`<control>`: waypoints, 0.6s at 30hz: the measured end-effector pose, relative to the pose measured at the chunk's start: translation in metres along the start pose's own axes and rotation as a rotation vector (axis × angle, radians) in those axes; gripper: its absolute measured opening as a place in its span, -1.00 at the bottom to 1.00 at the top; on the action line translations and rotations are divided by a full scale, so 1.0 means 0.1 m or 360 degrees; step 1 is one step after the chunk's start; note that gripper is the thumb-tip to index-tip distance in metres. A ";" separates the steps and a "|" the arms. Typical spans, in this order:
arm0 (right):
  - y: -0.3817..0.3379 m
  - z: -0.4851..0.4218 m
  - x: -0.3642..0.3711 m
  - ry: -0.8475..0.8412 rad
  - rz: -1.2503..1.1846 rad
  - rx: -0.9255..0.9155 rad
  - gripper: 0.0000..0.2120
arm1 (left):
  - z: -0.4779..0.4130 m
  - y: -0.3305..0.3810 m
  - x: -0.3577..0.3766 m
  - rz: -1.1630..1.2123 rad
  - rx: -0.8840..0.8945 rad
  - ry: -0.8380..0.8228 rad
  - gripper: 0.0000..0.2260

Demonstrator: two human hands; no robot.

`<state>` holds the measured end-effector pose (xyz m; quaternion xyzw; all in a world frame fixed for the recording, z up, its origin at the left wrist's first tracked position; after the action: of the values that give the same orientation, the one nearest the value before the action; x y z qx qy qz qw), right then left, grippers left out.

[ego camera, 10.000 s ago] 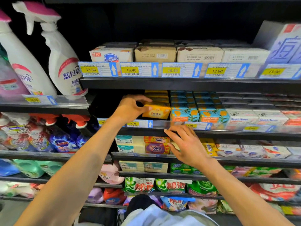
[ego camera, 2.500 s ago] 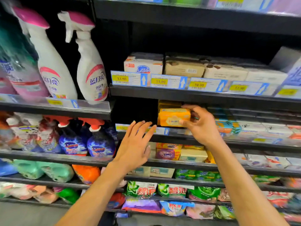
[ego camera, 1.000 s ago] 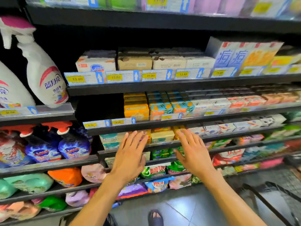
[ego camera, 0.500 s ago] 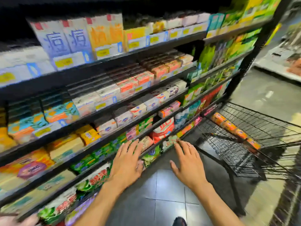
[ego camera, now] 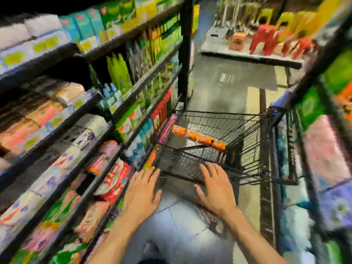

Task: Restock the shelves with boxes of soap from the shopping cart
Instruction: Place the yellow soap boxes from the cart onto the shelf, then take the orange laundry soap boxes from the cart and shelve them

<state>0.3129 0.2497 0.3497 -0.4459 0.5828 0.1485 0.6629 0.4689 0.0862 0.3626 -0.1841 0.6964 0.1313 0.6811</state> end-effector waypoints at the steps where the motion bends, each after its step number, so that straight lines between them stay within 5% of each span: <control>1: 0.14 -0.08 -0.03 0.0013 0.0008 0.0052 -0.31 | -0.22 0.08 0.03 0.0014 0.0058 0.0001 -0.40; 18: 2.24 -1.99 0.22 -0.0063 -0.0056 0.0844 -0.27 | -3.91 0.89 1.11 0.0005 0.0756 -0.0206 -0.41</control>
<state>0.0308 0.2156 0.2510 -0.2636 0.5803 -0.0123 0.7705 0.0771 -0.0119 0.2607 -0.0089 0.6629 -0.0233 0.7483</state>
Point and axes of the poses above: each hand's wrist, its own z-axis away from the middle knuckle, its own x-axis out of the palm, y = z × x, the point moved 10 cm from there along -z, towards the middle knuckle, and after that the axes turned 14 degrees about -z, right-handed, at the moved point
